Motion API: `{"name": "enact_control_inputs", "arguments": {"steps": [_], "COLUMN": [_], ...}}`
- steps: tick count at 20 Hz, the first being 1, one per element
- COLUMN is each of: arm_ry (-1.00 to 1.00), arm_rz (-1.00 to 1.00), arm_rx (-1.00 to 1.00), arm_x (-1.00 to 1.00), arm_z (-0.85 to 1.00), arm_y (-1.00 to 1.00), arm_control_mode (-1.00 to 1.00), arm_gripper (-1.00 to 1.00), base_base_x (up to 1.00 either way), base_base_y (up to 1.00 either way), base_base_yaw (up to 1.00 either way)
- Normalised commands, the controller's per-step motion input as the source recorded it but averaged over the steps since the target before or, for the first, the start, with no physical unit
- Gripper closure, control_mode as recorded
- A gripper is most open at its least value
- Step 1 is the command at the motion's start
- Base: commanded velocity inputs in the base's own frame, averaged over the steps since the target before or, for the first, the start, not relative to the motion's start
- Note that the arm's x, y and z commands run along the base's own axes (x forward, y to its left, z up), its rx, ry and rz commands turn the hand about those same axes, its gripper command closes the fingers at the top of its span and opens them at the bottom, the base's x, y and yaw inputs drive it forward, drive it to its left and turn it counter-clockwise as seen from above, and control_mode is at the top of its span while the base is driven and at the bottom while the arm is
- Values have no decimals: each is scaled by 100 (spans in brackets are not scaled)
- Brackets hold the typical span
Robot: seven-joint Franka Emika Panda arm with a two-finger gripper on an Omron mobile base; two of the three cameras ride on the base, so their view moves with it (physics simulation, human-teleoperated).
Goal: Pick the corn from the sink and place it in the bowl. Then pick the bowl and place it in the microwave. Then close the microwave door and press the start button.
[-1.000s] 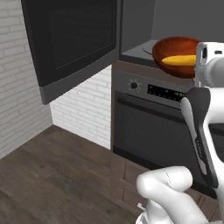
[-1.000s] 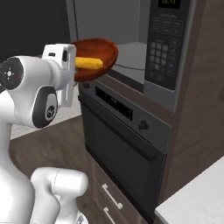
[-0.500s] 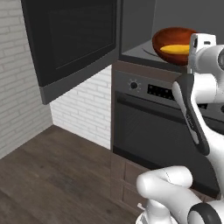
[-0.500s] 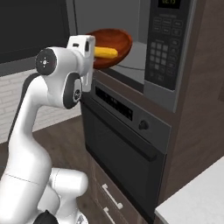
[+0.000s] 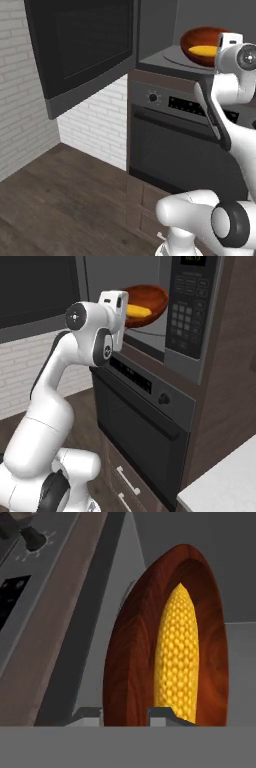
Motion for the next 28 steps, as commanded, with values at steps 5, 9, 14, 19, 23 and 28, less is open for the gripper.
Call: {"name": "enact_control_inputs", "arguments": {"steps": [5,9,14,19,23,28], "arm_ry": [6,12,9,1,5,3], "arm_rz": [-14,-1,2,0,0,0], "arm_rx": [0,1,3,4,0,0], "arm_x": [64,35,41,45,11,0], "arm_z": [5,0,0,-5,-31,-48], "arm_y": [-17,-25,-26,-23,-24,-6], "arm_control_mode": [-100,-100,-100,-100,-100,-100], "arm_gripper": [100,100,100,100,100,-100], "base_base_x": [0,0,0,0,0,0], "base_base_y": [0,0,0,0,0,0], "base_base_yaw": [0,0,0,0,0,0]}}
